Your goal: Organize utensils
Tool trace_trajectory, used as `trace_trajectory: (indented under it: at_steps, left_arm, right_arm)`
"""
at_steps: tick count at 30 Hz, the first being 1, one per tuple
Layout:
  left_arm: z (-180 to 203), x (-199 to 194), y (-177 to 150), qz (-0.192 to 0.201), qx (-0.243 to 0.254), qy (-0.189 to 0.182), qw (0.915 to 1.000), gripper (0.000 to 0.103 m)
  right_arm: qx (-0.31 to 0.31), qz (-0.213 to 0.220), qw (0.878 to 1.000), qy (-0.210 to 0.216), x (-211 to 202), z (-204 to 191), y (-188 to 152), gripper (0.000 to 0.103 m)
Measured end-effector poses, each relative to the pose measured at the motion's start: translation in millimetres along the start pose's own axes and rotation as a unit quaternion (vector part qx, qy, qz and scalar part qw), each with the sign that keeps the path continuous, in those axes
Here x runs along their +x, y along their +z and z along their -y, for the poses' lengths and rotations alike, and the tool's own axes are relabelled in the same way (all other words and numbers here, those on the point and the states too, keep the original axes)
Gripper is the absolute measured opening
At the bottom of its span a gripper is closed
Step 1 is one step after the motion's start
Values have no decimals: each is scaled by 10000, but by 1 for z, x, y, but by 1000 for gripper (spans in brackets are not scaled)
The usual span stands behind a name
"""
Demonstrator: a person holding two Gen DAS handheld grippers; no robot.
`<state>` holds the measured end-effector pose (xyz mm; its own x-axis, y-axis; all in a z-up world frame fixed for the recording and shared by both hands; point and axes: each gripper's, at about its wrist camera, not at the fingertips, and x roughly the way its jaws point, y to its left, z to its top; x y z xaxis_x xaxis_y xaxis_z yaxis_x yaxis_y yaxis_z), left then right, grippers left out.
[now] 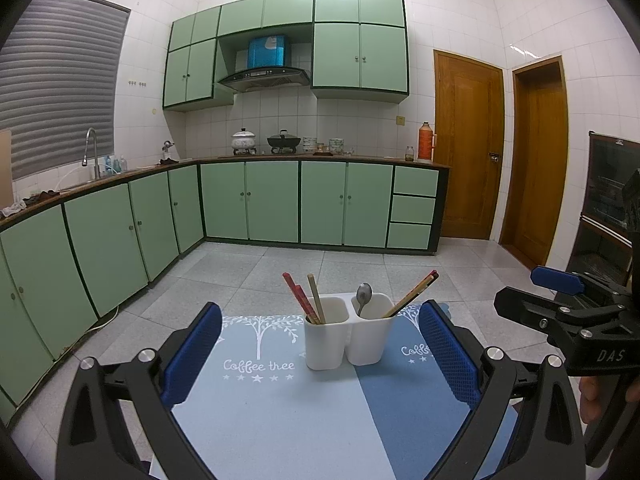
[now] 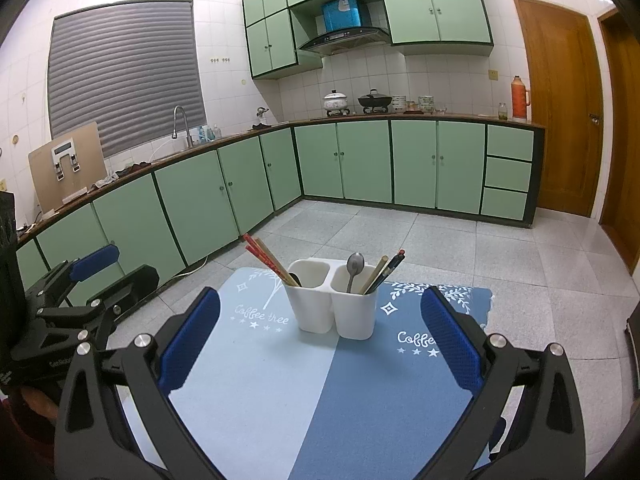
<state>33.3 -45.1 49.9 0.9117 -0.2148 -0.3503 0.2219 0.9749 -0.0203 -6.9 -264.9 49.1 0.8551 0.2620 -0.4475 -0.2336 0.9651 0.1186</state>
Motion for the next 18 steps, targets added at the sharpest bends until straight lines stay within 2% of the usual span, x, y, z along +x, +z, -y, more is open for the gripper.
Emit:
trace_trajectory:
  at_steps: [18]
  left_arm:
    - [-1,1,-2,-29,-7,12,10000,97]
  right_arm:
    - [-5,-6,10000,-1,0,0,0,97]
